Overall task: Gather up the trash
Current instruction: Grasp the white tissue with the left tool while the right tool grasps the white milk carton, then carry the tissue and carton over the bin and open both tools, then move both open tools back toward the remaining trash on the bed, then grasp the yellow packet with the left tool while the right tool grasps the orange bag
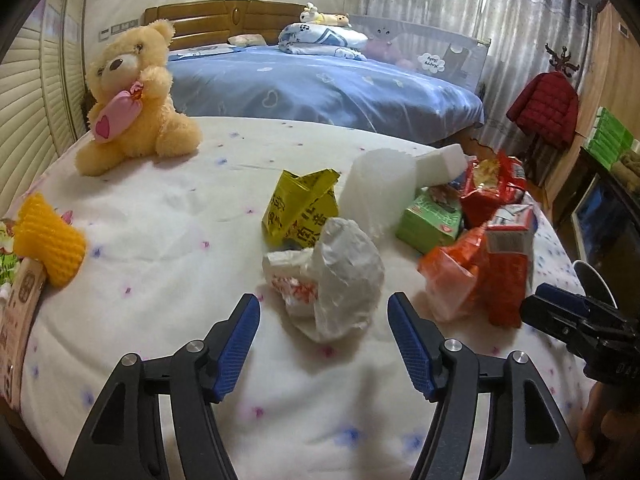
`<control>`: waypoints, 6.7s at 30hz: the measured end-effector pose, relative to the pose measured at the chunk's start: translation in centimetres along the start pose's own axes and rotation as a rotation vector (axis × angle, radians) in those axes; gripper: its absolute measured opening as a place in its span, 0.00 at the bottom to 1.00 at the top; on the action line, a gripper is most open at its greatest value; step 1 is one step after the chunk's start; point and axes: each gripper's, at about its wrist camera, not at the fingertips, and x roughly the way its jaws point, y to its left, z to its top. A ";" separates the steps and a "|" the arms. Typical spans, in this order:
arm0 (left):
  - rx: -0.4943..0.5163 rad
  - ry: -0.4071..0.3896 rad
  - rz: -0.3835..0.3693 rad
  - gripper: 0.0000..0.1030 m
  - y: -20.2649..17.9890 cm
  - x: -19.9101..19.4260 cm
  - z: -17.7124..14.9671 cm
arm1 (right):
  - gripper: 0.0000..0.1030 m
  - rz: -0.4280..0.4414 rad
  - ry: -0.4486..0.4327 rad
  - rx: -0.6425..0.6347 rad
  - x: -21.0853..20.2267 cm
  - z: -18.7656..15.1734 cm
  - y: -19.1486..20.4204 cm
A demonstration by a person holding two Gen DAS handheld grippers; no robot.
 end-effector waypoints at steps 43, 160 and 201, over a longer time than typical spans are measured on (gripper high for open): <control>0.219 -0.004 -0.324 0.07 -10.0 -1.9 -1.2 | 0.57 -0.161 -0.116 0.161 -12.1 -5.3 -8.3; 0.060 0.002 -0.135 0.55 -3.0 -0.9 -1.4 | 0.84 -0.063 -0.043 0.216 -6.1 -3.3 -4.6; 0.012 0.048 -0.023 0.51 3.0 10.4 6.5 | 0.83 -0.012 0.011 0.224 2.6 0.5 1.1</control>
